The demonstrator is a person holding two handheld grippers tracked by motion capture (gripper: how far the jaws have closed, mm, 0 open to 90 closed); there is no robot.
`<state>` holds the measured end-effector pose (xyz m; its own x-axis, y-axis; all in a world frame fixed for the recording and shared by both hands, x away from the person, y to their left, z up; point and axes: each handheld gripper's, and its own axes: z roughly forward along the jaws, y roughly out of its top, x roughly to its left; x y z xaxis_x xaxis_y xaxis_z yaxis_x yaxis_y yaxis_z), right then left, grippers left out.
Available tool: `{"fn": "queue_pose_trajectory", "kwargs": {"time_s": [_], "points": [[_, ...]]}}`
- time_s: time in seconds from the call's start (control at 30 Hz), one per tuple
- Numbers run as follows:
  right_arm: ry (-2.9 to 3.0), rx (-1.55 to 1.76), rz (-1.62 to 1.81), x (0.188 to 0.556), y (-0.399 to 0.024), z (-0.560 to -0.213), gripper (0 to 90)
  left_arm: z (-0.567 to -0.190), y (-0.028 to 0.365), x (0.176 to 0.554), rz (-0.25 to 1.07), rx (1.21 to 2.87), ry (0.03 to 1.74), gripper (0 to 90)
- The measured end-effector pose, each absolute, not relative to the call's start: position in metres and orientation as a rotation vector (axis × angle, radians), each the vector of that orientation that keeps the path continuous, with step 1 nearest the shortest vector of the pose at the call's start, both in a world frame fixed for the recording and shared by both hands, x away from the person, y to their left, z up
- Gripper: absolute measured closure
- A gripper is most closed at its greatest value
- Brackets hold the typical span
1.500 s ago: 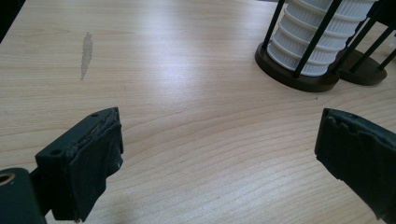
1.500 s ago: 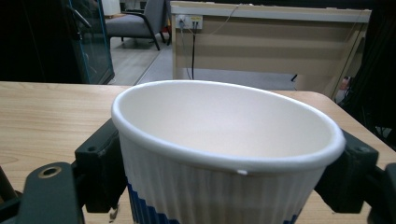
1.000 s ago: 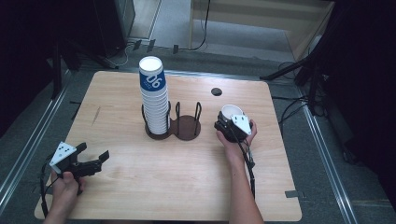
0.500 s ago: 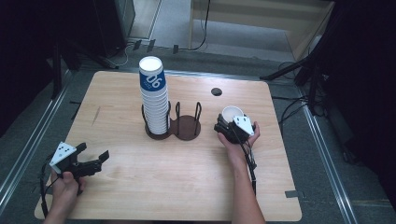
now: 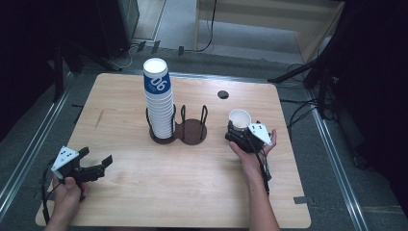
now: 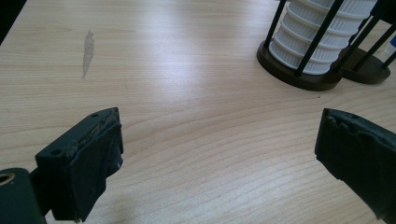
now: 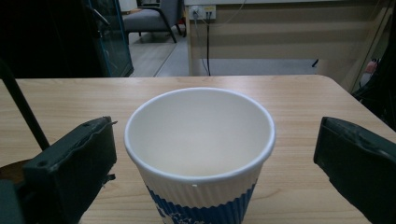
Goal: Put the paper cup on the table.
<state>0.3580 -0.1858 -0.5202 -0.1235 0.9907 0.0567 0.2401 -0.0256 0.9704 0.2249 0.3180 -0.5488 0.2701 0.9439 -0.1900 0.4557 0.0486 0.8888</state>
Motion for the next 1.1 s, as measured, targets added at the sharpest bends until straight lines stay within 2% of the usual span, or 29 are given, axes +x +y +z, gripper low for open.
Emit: {"fn": "queue_pose_trajectory", "kwargs": {"time_s": [0.63, 1.1], "points": [[1.434, 1.282, 1.338, 0.314, -0.203, -0.487, 0.0, -0.549, 0.317, 0.225, 0.635, 1.573, 1.334, 1.9], [1.406, 1.281, 1.324, 0.288, -0.224, -0.485, 0.0, -0.549, 0.316, 0.225, 0.639, 1.577, 1.333, 1.8]]}}
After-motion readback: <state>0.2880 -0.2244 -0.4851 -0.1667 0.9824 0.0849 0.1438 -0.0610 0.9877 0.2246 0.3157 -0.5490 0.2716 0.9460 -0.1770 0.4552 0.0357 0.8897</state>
